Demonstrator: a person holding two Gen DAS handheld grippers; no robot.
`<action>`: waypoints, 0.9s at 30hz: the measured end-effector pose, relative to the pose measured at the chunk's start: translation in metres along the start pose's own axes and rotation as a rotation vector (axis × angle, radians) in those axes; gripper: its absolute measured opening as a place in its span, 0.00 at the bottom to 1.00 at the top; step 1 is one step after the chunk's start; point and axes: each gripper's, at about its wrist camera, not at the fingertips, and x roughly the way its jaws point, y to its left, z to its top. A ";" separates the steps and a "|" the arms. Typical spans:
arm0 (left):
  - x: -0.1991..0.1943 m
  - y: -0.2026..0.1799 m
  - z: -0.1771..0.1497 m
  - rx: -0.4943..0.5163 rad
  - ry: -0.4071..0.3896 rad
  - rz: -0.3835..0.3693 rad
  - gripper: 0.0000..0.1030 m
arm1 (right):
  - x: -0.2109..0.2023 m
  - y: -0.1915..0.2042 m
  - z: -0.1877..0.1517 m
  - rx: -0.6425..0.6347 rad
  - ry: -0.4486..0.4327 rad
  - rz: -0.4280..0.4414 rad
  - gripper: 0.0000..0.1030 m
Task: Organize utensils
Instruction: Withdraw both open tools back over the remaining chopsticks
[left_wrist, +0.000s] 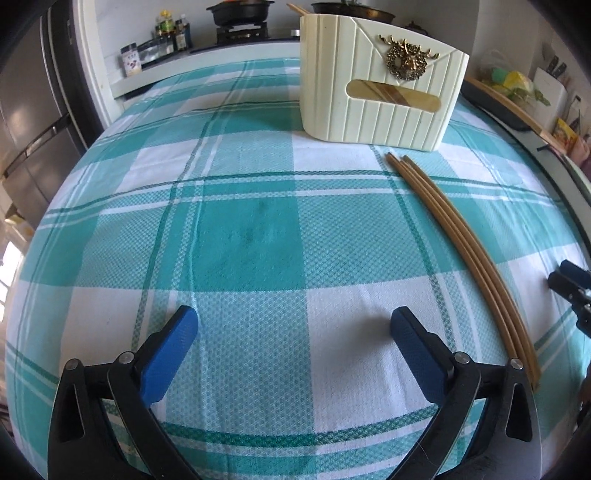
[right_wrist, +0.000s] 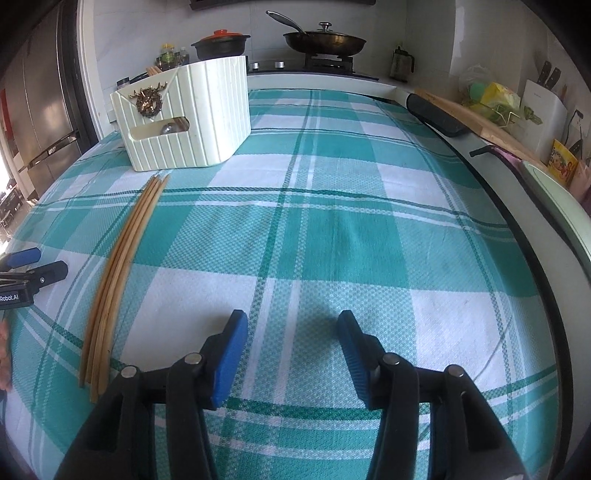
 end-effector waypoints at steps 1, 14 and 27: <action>0.000 0.000 0.000 0.001 -0.001 0.000 1.00 | 0.000 0.001 0.000 0.000 0.000 0.000 0.50; -0.005 -0.001 0.002 -0.035 -0.008 -0.005 0.99 | 0.001 0.000 0.000 -0.002 0.000 -0.002 0.51; 0.000 -0.076 0.021 -0.029 0.002 -0.074 0.99 | 0.001 0.000 0.000 -0.002 0.000 -0.002 0.51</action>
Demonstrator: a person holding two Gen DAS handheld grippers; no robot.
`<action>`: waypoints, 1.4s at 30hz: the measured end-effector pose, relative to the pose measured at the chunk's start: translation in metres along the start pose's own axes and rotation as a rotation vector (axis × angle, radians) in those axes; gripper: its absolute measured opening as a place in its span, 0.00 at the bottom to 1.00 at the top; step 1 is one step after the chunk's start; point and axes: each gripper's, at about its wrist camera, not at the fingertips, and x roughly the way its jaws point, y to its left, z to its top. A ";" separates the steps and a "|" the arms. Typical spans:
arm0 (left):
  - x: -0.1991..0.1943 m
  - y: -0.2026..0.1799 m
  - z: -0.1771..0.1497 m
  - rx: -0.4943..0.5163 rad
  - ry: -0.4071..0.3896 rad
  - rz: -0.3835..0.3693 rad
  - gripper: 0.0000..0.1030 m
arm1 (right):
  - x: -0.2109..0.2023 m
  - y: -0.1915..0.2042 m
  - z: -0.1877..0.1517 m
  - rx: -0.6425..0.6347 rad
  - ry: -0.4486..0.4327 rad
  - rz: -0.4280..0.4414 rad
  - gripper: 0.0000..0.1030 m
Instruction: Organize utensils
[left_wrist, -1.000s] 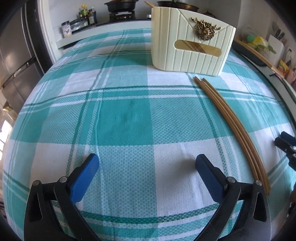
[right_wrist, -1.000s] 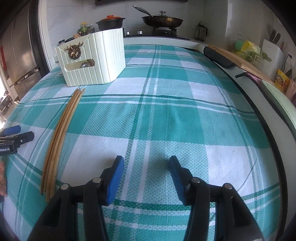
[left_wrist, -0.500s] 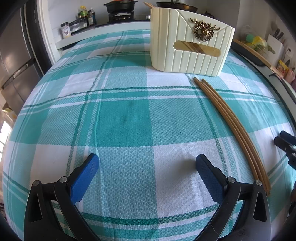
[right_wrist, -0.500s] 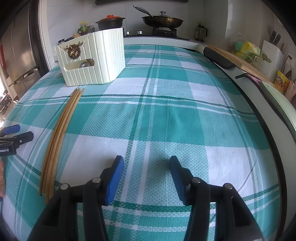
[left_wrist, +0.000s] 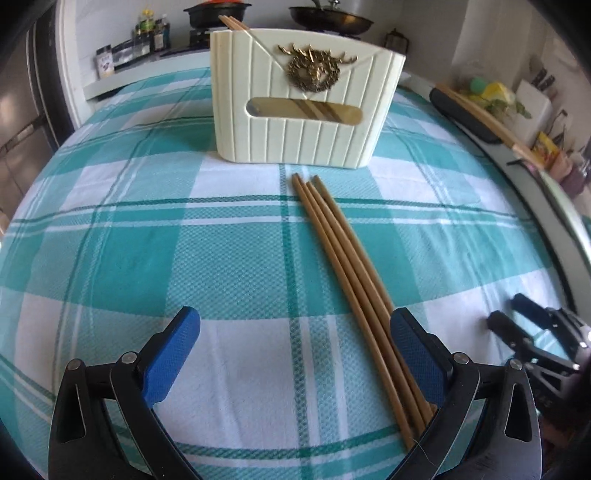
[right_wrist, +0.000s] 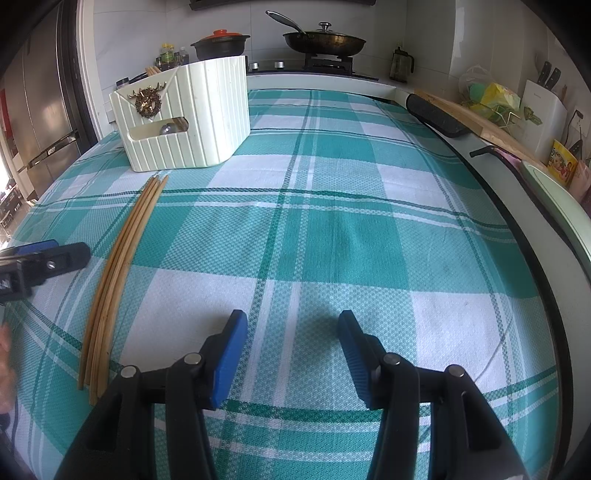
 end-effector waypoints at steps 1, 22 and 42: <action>0.003 -0.001 0.000 0.005 0.008 0.013 0.99 | 0.000 0.000 0.000 0.000 0.000 0.000 0.51; 0.002 0.018 -0.008 0.028 0.019 0.036 0.93 | -0.016 0.052 0.026 -0.120 -0.017 0.279 0.42; -0.011 0.017 -0.013 0.088 -0.003 -0.005 0.05 | 0.017 0.088 0.035 -0.180 0.172 0.208 0.07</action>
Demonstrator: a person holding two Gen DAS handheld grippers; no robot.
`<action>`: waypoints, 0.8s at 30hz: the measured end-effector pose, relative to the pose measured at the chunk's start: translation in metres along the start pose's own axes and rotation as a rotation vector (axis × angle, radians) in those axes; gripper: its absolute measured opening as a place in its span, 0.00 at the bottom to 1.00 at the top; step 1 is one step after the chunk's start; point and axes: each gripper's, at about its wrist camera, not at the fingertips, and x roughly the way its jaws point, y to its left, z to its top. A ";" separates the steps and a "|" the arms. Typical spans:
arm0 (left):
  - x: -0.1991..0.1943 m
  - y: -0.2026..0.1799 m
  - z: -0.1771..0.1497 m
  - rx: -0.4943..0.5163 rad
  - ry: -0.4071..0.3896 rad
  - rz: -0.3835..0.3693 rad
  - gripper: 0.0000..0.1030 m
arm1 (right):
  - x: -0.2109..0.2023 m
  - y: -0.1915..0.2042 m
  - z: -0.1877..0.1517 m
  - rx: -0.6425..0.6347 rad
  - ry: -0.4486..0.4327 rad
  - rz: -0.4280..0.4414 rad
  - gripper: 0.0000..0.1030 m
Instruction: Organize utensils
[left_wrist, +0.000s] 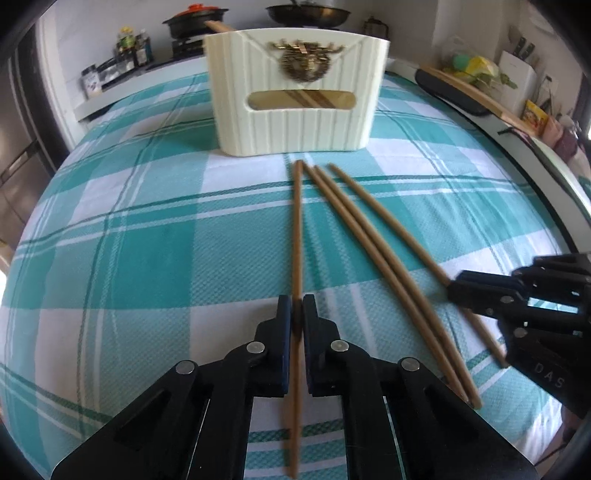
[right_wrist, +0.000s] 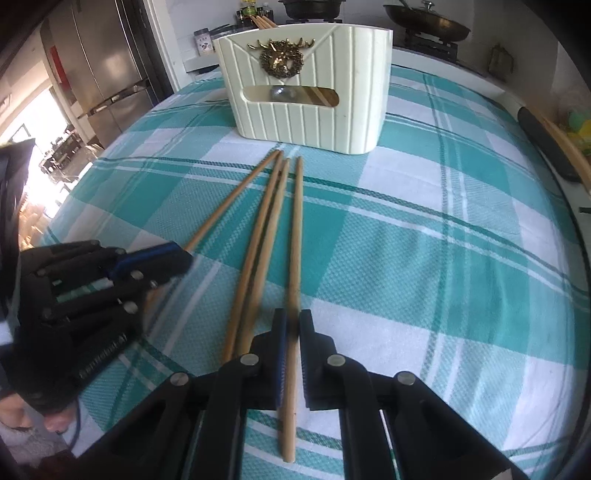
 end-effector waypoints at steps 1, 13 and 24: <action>-0.002 0.007 -0.002 -0.021 0.004 0.005 0.05 | -0.002 -0.003 -0.005 0.011 -0.005 -0.023 0.07; -0.030 0.081 -0.036 -0.108 0.024 0.036 0.16 | -0.051 -0.059 -0.073 0.141 -0.089 -0.229 0.09; -0.012 0.071 -0.036 -0.037 0.040 0.072 1.00 | -0.038 -0.061 -0.070 0.133 -0.125 -0.180 0.59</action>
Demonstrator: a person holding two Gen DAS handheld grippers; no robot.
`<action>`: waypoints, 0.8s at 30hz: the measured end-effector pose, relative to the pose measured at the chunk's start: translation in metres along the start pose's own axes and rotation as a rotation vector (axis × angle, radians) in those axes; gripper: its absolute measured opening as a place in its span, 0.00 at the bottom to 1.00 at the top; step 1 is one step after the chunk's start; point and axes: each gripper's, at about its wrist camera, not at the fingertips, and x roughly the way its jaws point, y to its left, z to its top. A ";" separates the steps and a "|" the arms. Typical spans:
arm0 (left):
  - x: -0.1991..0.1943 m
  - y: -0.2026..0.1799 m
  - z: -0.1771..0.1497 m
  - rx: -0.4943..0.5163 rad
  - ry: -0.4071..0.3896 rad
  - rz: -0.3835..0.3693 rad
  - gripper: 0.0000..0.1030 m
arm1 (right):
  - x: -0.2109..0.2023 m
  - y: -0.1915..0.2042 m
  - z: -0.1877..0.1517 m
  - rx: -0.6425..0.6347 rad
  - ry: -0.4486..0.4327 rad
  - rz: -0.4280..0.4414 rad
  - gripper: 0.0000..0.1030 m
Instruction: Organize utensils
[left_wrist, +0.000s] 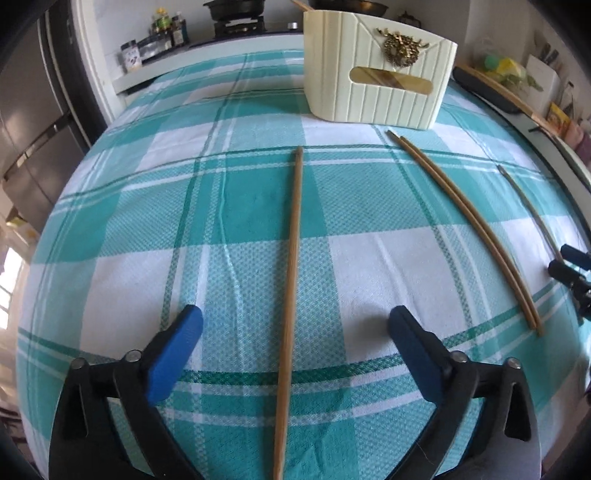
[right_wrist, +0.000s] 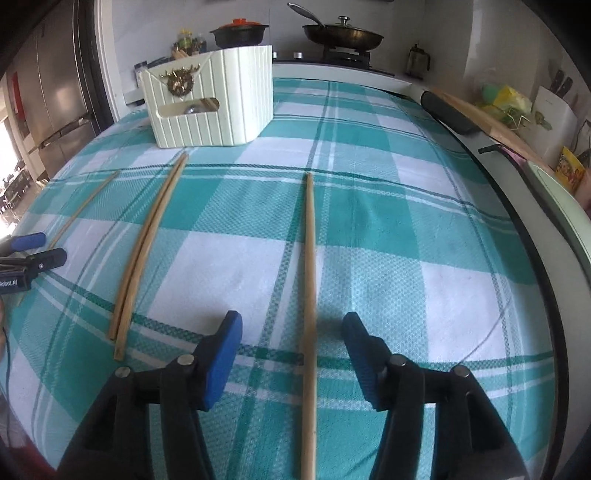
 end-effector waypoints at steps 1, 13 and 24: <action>0.000 0.000 0.000 0.001 -0.001 -0.002 1.00 | 0.001 -0.002 0.000 0.001 -0.009 0.005 0.61; 0.003 -0.002 0.004 -0.019 0.015 0.020 1.00 | 0.005 -0.004 0.002 -0.003 -0.027 0.015 0.65; 0.004 0.001 0.012 -0.019 0.166 0.023 1.00 | 0.005 -0.004 0.002 -0.002 -0.027 0.016 0.65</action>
